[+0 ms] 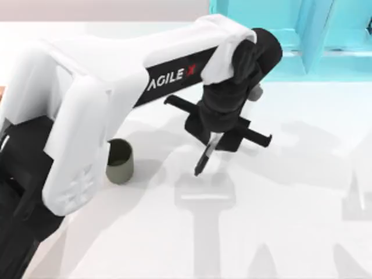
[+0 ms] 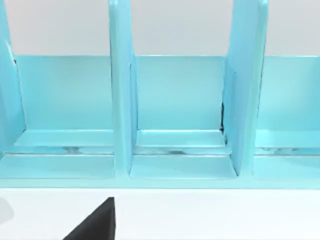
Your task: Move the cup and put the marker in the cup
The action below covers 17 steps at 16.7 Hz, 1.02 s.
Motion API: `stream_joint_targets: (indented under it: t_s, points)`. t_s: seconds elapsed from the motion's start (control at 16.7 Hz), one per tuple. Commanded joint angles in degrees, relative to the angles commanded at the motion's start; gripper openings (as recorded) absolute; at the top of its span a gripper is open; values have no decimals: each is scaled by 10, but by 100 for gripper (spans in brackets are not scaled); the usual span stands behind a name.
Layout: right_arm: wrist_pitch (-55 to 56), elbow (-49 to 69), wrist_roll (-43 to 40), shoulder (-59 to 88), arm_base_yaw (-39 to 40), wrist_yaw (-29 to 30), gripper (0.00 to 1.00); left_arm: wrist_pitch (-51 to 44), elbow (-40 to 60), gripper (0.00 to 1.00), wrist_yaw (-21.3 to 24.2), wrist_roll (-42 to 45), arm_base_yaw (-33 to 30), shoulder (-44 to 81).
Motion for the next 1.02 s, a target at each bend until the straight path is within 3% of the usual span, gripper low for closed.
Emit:
stream_joint_targets:
  t_s: [0.48,1.02]
  points:
    - [0,0,0,0,0,0,100,-62,-107,0,-6,-66,-62,-159]
    - [0,0,0,0,0,0,100,-30,-133,0,-7,-55,-55,-173]
